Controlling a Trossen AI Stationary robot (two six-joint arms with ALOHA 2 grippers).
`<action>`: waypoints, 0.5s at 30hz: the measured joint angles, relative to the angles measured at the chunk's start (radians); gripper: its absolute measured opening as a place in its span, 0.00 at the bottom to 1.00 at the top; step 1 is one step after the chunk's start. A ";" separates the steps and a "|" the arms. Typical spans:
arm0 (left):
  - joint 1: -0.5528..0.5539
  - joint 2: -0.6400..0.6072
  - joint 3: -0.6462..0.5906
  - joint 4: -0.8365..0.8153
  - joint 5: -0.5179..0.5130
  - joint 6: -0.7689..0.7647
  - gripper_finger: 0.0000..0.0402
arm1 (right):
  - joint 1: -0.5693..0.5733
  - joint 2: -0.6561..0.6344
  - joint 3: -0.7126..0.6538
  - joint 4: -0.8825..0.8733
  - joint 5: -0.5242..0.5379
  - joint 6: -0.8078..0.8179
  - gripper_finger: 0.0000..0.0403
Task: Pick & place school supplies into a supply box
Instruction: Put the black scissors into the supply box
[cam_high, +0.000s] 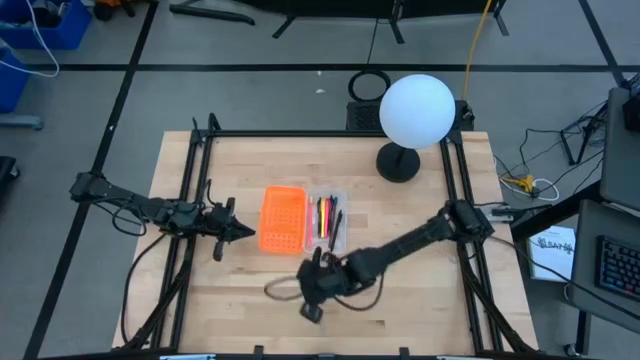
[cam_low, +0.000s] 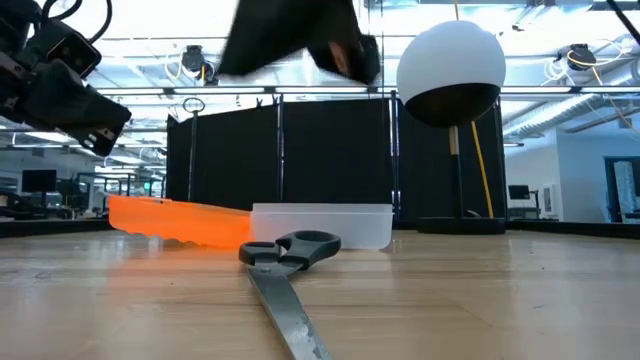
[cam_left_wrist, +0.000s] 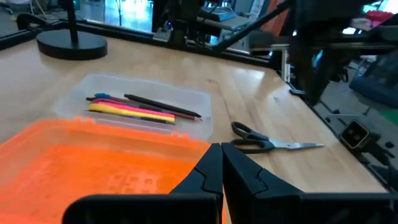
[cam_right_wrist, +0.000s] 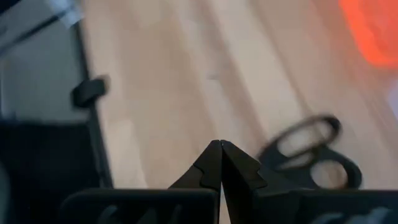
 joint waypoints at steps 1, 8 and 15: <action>0.000 0.000 0.000 -0.001 -0.001 0.002 0.02 | -0.017 0.000 -0.012 -0.001 -0.001 0.061 0.00; 0.000 0.001 0.000 -0.006 -0.046 0.033 0.02 | -0.109 0.001 -0.086 0.015 -0.109 0.275 0.01; 0.000 0.001 0.000 -0.010 -0.047 0.120 0.02 | -0.124 0.000 -0.100 0.047 -0.160 0.506 0.18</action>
